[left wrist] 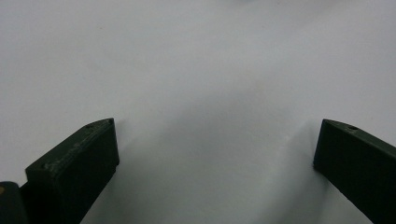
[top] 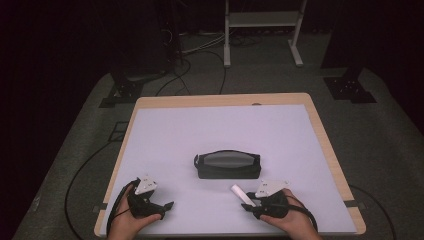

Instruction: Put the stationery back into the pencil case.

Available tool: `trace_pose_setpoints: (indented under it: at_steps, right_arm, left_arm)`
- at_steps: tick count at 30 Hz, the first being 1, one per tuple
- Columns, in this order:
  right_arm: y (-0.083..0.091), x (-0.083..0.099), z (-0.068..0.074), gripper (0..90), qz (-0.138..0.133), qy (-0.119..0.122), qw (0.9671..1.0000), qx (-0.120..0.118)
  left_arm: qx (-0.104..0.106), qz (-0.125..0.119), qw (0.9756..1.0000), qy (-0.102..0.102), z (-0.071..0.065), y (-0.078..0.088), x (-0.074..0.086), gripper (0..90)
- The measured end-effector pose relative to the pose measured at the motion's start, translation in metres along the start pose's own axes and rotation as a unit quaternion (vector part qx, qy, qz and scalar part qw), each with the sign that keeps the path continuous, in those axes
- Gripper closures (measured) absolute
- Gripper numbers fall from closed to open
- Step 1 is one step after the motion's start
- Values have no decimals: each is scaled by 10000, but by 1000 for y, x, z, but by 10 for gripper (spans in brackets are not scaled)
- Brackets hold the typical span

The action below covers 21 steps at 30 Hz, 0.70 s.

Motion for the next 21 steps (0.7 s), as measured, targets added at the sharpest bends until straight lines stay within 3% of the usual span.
trace_pose_setpoints:
  at_steps: [9,17,21]
  right_arm:
    - [1,4,-5,685,-4,-164,9999,36]
    - [0,5,-4,702,-40,-23,9999,122]
    - [0,5,-5,705,-59,-70,9999,62]
  left_arm:
    - [-1,1,10000,-2,0,0,0,0]
    - [-2,2,10000,-2,0,0,0,0]
    - [-2,0,10000,-3,0,0,0,0]
Point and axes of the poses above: each handheld gripper's, and its own axes: y roughly backward along the jaws, x roughly out of its underside, z roughly to its left, the point moved 2 cm from there along -y, roughly forward along the jaws, and after that the axes turned 2 degrees about x, right-handed, at the moved point
